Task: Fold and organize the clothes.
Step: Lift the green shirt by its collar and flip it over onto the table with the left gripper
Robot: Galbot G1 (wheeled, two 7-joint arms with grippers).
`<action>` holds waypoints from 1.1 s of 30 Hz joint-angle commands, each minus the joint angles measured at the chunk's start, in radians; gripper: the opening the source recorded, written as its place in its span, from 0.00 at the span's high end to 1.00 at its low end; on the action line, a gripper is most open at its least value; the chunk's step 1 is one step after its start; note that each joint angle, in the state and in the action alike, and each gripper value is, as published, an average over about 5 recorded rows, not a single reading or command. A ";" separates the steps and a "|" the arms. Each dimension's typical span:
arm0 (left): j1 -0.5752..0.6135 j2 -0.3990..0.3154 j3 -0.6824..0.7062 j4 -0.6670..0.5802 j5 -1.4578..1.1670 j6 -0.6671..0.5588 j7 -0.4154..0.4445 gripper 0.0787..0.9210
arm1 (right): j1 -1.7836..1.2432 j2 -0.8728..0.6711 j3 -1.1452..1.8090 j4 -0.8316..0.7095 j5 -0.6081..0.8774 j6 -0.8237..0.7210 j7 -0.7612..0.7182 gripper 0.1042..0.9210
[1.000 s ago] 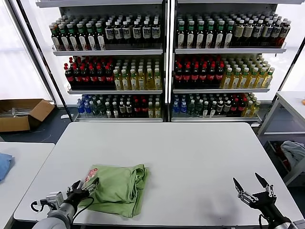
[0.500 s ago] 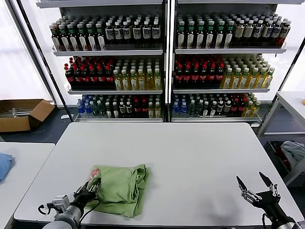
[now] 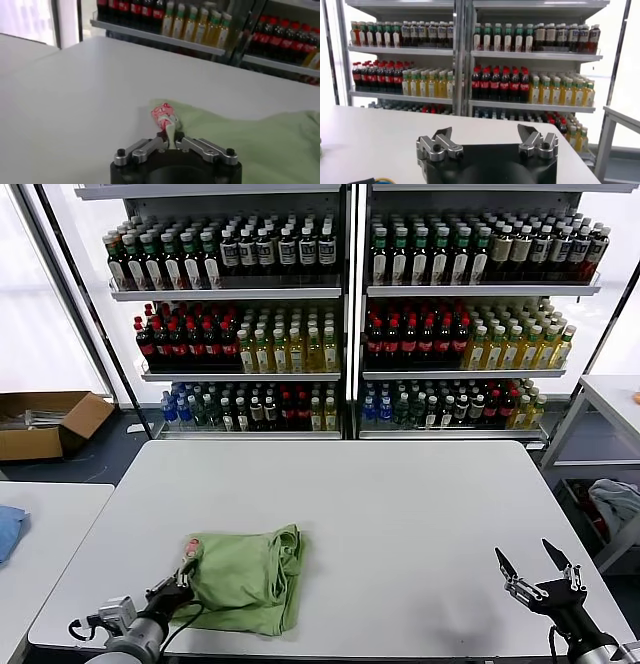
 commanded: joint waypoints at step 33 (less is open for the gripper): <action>0.056 0.277 -0.290 -0.147 -0.071 0.074 -0.096 0.95 | 0.029 0.000 0.006 -0.018 0.033 0.009 0.007 0.12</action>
